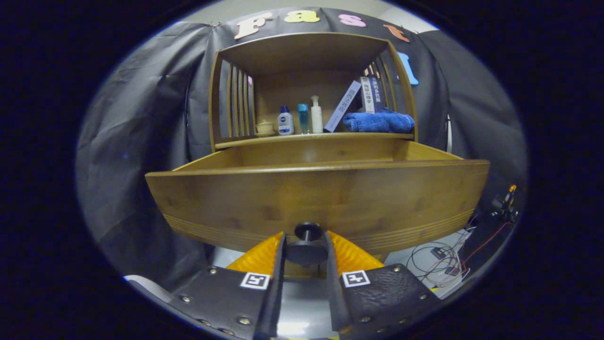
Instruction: Pull open the drawer, take out the items inside it, and place them on the countertop above the cabinet.
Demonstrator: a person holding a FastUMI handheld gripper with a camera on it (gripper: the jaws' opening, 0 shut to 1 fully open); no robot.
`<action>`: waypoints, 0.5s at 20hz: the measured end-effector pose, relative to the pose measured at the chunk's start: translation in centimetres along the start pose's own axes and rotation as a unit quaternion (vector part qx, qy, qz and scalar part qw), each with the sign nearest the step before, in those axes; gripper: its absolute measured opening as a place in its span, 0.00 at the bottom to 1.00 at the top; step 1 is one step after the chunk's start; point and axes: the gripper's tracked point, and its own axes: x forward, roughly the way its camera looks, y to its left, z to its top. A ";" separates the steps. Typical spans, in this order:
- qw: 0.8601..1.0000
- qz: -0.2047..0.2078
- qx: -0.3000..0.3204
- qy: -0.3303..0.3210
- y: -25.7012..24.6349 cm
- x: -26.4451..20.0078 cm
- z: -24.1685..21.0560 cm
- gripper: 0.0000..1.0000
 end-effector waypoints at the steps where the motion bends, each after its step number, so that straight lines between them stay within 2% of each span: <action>1: 1.000 -0.004 -0.008 -0.007 -0.3 -0.5 0.7 0.56; 4: 0.999 -0.025 -0.013 -0.031 -1.3 -1.7 3.8 1.00; 10: 0.998 -0.037 -0.038 -0.044 -1.3 -2.7 7.8 1.00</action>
